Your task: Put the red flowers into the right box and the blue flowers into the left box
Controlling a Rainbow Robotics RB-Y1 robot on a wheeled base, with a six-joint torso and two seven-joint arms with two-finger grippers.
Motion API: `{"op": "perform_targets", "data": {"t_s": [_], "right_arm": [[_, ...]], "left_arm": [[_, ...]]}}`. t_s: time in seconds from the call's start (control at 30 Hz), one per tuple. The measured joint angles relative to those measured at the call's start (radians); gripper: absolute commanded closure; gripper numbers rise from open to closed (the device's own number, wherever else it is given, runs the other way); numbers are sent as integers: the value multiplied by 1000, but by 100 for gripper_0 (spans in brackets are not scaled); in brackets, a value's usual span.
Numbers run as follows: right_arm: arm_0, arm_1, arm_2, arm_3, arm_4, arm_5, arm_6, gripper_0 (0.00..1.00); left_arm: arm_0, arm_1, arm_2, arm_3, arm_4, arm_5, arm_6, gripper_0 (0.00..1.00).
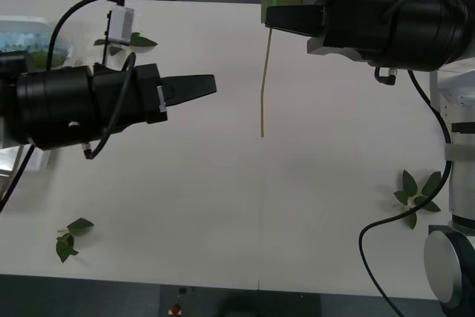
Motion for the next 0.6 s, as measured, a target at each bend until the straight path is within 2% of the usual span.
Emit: {"op": "perform_targets", "data": {"t_s": [0.23, 0.5, 0.53, 0.57, 0.6], "right_arm": [[0, 0, -1, 0, 0, 0, 0, 100], [0, 0, -1, 0, 0, 0, 0, 100], [0, 0, -1, 0, 0, 0, 0, 100], [0, 0, -1, 0, 0, 0, 0, 100], [0, 0, -1, 0, 0, 0, 0, 100]], "left_arm": [[-74, -53, -134, 0, -116, -86, 47, 0], [-101, -73, -226, -1, -167, -155, 58, 0], [-101, -73, -233, -1, -167, -156, 58, 6], [-102, -73, -239, -1, -167, -156, 58, 29], [-103, -73, -244, -1, -167, -156, 58, 64]]}}
